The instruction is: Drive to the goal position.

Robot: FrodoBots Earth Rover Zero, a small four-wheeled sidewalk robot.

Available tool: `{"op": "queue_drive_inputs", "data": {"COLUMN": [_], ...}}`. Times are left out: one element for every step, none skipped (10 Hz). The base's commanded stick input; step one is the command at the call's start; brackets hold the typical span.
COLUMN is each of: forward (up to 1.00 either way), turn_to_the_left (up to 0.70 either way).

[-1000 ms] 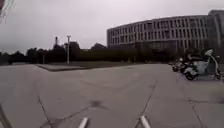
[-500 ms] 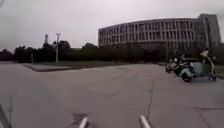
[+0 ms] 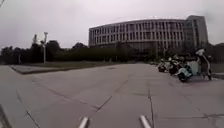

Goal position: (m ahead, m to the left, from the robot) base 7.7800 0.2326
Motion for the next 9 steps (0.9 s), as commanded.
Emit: {"op": "queue_drive_inputs", "data": {"forward": [1.0,1.0,1.0,1.0,1.0,1.0,1.0,1.0,1.0], "turn_to_the_left": [-0.31,-0.31,-0.31,-0.31,-0.31,-0.31,-0.31,-0.31,-0.31]}}
